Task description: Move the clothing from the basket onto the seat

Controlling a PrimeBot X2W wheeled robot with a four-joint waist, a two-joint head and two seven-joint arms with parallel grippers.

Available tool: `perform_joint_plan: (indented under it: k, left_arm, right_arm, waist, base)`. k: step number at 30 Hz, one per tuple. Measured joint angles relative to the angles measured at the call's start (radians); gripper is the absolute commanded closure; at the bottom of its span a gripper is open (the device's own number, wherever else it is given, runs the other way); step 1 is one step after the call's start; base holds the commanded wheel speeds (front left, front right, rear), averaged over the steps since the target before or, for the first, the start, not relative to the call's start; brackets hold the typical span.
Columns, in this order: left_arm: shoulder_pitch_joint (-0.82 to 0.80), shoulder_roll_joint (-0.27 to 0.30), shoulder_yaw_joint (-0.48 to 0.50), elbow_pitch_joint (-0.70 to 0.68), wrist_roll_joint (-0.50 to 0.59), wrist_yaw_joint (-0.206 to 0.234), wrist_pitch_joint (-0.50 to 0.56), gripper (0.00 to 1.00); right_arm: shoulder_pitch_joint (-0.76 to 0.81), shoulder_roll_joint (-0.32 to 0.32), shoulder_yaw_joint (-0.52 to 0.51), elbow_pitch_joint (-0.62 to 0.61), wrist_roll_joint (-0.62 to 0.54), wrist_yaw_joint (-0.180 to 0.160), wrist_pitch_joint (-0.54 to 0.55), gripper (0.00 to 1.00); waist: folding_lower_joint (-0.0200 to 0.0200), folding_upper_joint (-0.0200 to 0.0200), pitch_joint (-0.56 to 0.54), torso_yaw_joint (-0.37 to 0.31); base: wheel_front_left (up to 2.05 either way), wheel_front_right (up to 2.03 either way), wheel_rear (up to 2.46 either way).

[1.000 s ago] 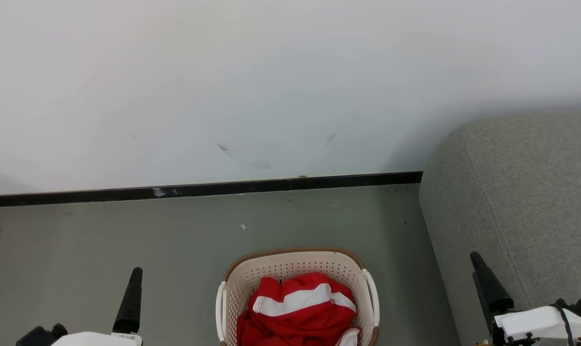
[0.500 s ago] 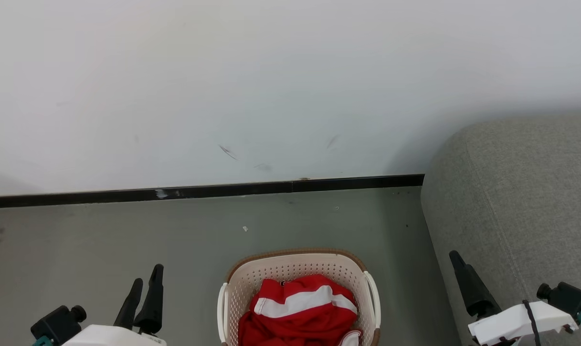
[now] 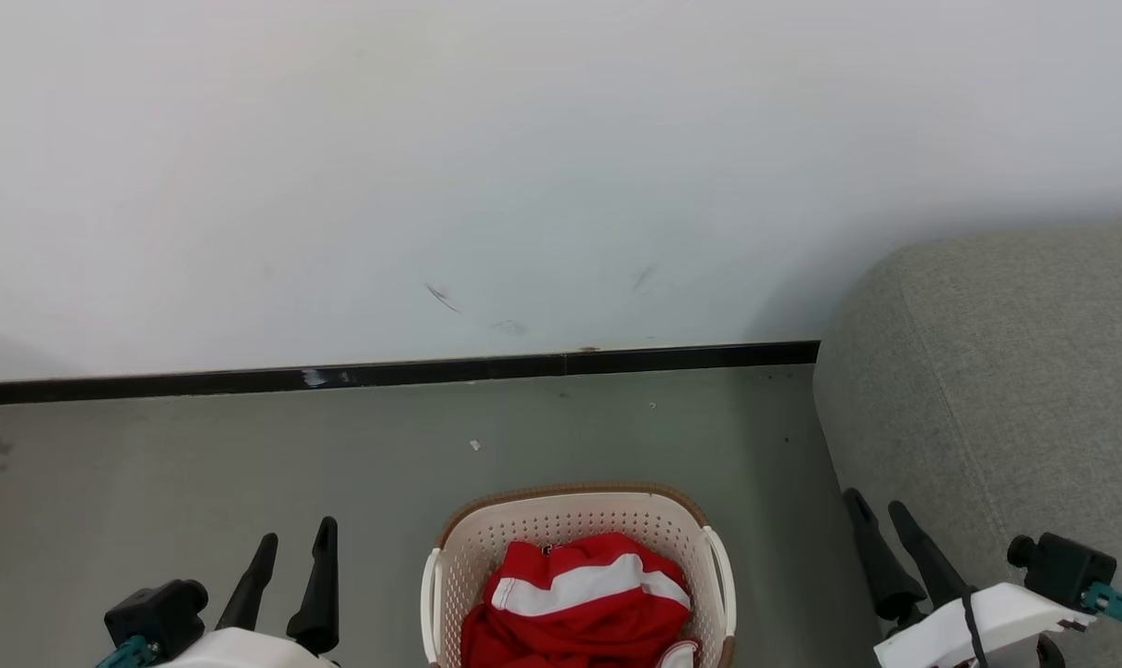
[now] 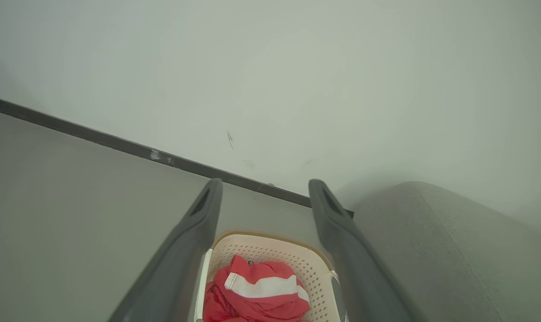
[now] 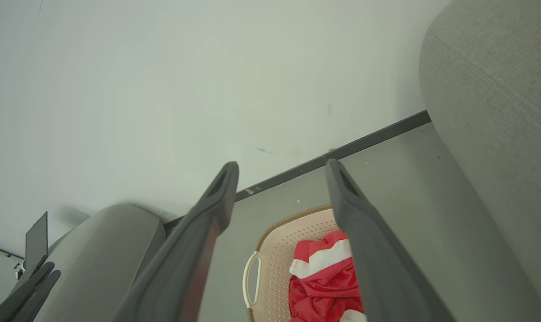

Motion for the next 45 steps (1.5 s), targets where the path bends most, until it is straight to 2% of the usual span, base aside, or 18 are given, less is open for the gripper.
perform_joint_plan:
  k: [4, 22, 37, 45]
  left_arm:
    - [0.001, -0.002, -0.007, -0.003, 0.063, 0.030, -0.017, 0.00]
    - [0.009, -0.014, -0.045, -0.022, 0.280, 0.108, -0.077, 0.00]
    - [0.010, -0.014, -0.066, -0.046, 0.455, 0.153, -0.130, 0.00]
    - [0.016, -0.022, -0.059, -0.049, 0.469, 0.162, -0.148, 0.00]
  right_arm:
    - [0.015, 0.007, -0.004, -0.002, -0.079, 0.000, -0.009, 0.00]
    - [0.016, 0.020, -0.006, -0.034, -0.345, 0.001, -0.048, 0.00]
    - [0.016, 0.030, -0.005, -0.065, -0.573, 0.001, -0.084, 0.00]
    - [0.018, 0.039, -0.014, -0.076, -0.672, 0.001, -0.096, 0.00]
  waist:
    - [-0.0007, 0.0000, 0.000, 0.000]
    - [-0.0013, 0.0000, 0.001, -0.002]
    - [-0.0014, 0.0000, 0.004, -0.005]
    - [-0.0015, 0.0000, 0.006, -0.006]
  base:
    - [0.00, 0.00, 0.00]
    - [0.00, 0.00, 0.00]
    - [0.00, 0.00, 0.00]
    - [0.00, 0.00, 0.00]
